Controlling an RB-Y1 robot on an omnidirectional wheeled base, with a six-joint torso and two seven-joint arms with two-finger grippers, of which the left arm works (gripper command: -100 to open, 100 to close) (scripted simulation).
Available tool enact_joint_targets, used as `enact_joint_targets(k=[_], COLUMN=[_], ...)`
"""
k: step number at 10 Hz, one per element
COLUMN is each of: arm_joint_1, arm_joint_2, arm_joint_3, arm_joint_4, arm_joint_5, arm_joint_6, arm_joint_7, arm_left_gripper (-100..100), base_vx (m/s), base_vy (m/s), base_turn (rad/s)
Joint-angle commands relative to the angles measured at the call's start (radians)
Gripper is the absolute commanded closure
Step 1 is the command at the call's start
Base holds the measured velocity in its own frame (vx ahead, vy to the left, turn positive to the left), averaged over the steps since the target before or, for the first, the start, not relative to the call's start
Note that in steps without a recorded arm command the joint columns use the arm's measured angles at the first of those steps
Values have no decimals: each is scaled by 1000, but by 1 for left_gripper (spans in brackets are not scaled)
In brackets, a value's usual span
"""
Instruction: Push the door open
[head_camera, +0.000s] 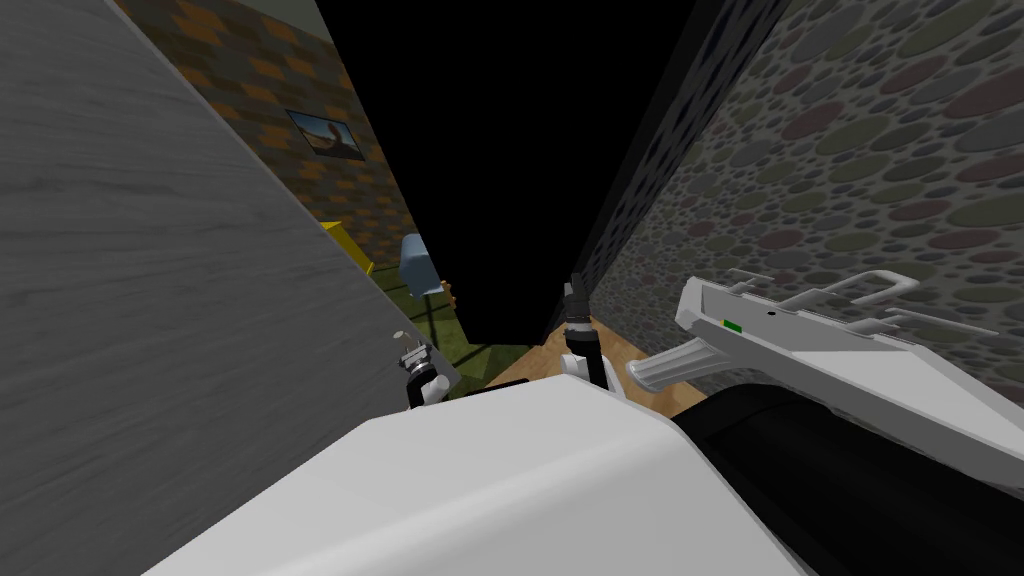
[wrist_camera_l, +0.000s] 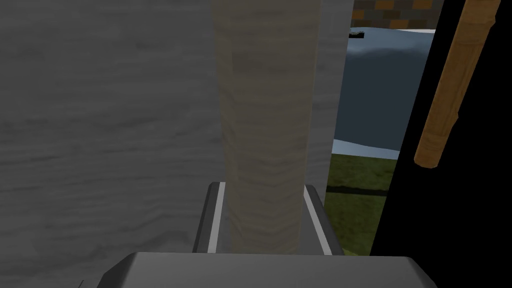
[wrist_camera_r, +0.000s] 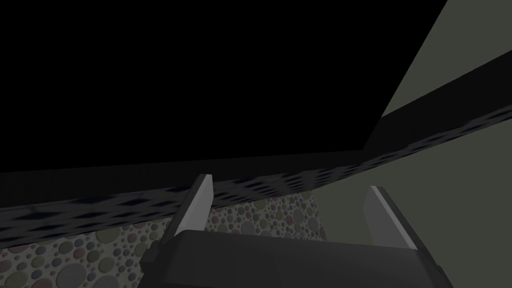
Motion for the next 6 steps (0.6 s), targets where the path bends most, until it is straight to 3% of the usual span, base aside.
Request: enact_joint_targets(k=[1,4,6], arm_joint_1=[-14,-14,-14], arm_joint_2=[21,20,20], arm_joint_3=[16,46,46], arm_joint_4=[29,26,43], arm_joint_5=[3,19,19], arm_joint_6=[-37,-44,-44], arm_joint_7=[8,-4,-4], arm_left_gripper=[100,100,100], base_vx=[26,46,33], base_vy=[17,22,16], base_turn=[4,-46,-19])
